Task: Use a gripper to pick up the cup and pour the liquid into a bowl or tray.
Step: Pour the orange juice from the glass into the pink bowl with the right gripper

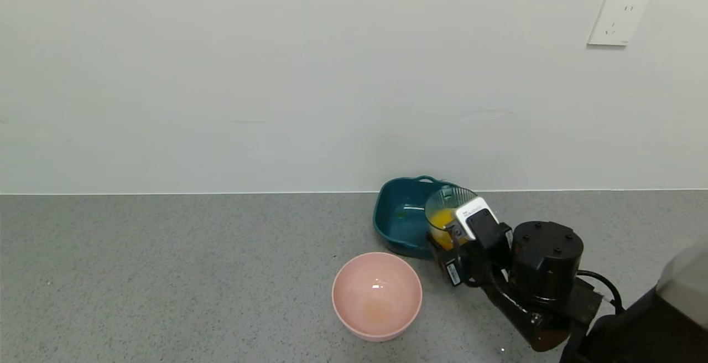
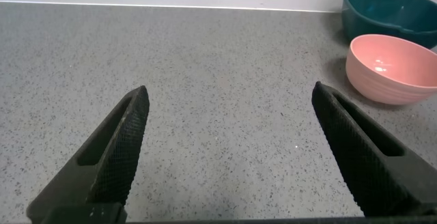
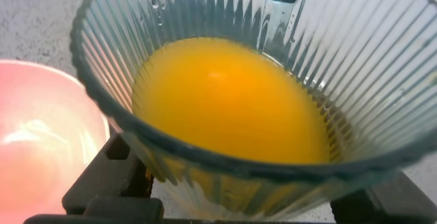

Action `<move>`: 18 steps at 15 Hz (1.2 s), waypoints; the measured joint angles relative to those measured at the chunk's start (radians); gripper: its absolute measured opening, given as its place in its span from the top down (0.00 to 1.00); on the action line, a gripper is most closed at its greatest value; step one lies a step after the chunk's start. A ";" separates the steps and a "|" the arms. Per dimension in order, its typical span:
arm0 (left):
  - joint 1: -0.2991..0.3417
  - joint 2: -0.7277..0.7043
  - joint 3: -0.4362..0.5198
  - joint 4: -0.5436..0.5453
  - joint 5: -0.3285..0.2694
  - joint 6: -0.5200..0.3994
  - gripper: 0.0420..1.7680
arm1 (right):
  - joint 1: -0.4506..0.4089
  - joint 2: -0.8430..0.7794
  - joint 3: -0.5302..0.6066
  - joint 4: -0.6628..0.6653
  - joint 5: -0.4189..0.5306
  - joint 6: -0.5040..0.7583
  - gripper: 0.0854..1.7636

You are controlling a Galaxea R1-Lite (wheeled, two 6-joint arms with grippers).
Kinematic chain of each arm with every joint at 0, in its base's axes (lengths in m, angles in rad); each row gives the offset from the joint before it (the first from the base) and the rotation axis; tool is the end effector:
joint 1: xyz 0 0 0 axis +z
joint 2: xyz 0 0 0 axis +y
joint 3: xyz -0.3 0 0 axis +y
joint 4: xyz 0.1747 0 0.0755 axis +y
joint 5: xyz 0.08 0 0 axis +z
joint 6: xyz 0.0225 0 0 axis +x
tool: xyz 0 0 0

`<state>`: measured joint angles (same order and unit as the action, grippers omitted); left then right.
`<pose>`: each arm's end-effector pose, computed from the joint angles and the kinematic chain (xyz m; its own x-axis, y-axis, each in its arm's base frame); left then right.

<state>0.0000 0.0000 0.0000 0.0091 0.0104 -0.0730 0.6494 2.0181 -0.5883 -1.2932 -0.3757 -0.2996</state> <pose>-0.0228 0.0002 0.0746 0.9999 0.0104 -0.0091 -0.0110 0.9973 -0.0728 0.2671 0.1924 0.0944 0.9559 0.2651 -0.1267 -0.2929 0.8936 -0.3401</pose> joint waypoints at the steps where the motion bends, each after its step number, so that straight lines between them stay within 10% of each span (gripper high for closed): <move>1: 0.000 0.000 0.000 0.000 0.000 0.000 0.03 | -0.001 0.007 0.000 0.000 -0.001 -0.013 0.23; 18: 0.000 0.000 0.000 0.000 0.000 0.000 0.03 | 0.043 0.070 0.007 0.001 0.004 -0.213 0.23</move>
<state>0.0000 0.0000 0.0000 0.0091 0.0100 -0.0730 0.6928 2.0883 -0.5815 -1.2917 -0.3721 -0.5121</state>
